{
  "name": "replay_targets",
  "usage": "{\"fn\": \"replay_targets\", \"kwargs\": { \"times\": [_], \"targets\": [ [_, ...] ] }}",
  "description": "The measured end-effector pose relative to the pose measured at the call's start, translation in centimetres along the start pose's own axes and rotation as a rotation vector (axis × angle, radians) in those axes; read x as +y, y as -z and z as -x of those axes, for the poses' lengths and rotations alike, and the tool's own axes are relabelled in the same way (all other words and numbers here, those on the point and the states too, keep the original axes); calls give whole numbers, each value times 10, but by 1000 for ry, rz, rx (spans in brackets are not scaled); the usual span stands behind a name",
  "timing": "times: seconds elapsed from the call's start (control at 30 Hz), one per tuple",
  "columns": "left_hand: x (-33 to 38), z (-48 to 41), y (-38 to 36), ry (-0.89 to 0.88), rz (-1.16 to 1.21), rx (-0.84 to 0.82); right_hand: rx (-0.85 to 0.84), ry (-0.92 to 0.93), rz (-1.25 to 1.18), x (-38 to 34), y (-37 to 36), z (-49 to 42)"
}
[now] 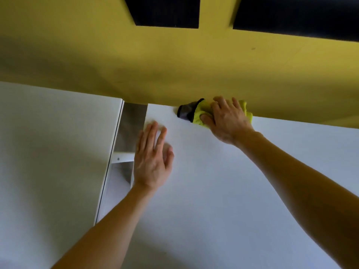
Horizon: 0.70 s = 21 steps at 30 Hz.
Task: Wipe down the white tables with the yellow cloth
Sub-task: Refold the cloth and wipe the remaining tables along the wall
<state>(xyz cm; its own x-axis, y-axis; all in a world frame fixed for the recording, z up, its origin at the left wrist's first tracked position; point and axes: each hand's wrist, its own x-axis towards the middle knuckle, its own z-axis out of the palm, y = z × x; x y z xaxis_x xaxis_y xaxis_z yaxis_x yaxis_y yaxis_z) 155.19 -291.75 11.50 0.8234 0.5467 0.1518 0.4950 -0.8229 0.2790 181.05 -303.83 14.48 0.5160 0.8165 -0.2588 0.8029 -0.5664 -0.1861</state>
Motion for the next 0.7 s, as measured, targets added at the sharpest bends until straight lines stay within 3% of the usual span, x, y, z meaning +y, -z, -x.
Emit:
{"fn": "replay_targets", "kwargs": {
  "times": [0.2,0.33,0.47,0.7],
  "targets": [
    [5,-3,3,21,-20,23,-184,220,-146,-98,6,-86],
    [7,-5,3,15,-11,19,-233,184,-252,-52,10,-69],
    [8,-4,6,23,-38,-2,-220,123,-174,0,18,-35],
    [9,-2,6,56,-36,-5,-228,277,-273,-94,1,-89]
  ]
}}
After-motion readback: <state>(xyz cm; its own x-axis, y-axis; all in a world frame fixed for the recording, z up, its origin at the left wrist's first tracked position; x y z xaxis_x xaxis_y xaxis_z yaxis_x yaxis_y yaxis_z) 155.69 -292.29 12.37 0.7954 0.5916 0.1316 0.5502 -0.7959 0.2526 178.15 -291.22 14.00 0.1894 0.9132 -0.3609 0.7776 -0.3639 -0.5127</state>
